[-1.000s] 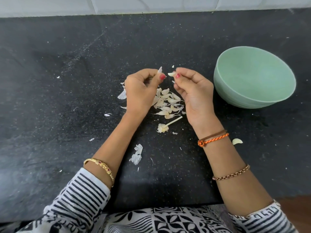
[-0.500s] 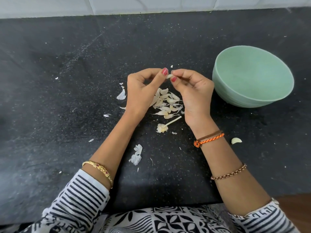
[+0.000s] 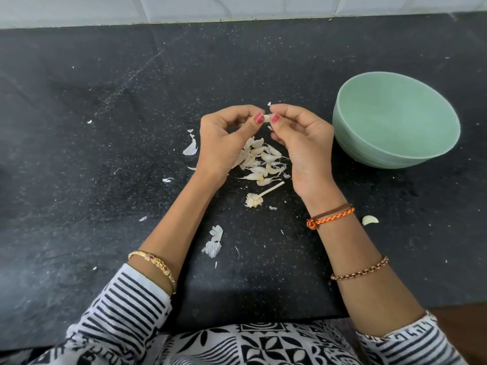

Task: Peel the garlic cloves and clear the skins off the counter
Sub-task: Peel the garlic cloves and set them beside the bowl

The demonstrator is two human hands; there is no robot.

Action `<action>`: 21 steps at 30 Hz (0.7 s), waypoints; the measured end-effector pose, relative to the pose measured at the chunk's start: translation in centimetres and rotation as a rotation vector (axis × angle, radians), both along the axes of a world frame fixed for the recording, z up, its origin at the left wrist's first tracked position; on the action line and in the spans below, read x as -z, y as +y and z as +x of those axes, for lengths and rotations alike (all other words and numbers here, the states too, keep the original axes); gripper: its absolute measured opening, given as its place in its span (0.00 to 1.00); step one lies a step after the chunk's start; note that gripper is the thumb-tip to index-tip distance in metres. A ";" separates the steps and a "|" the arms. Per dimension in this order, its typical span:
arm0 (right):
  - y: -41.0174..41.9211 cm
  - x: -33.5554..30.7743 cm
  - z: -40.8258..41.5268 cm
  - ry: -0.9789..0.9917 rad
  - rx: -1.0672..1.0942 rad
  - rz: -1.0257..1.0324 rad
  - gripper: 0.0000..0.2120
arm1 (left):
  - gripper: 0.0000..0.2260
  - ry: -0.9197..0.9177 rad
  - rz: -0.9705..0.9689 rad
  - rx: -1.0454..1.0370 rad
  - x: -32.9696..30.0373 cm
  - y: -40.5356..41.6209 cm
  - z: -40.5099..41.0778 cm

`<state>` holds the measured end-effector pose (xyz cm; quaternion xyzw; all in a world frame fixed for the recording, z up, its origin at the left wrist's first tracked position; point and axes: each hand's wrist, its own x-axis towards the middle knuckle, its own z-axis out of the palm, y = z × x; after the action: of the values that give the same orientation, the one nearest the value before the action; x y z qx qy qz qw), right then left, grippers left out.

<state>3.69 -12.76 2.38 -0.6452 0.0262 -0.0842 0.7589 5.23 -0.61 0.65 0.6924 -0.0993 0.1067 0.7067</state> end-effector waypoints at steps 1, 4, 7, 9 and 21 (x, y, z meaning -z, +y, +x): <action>0.0 0.0 0.0 -0.007 0.006 -0.009 0.09 | 0.04 0.004 0.007 0.011 0.0 0.1 0.0; -0.1 0.0 0.1 -0.022 0.014 -0.021 0.10 | 0.03 0.034 0.017 0.057 -0.2 0.3 0.1; -0.1 0.0 0.2 -0.045 0.016 -0.033 0.11 | 0.02 0.048 0.058 0.108 -0.3 0.5 0.1; -0.2 0.1 0.2 -0.061 0.000 -0.035 0.11 | 0.02 0.061 0.087 0.130 -0.3 0.6 0.1; -0.4 -0.1 0.2 0.024 -0.054 0.045 0.11 | 0.06 -0.046 0.199 0.089 0.1 0.2 0.2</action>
<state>3.90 -13.21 2.48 -0.6295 0.0199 -0.0553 0.7748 5.41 -0.37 0.56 0.7515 -0.1564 0.0809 0.6359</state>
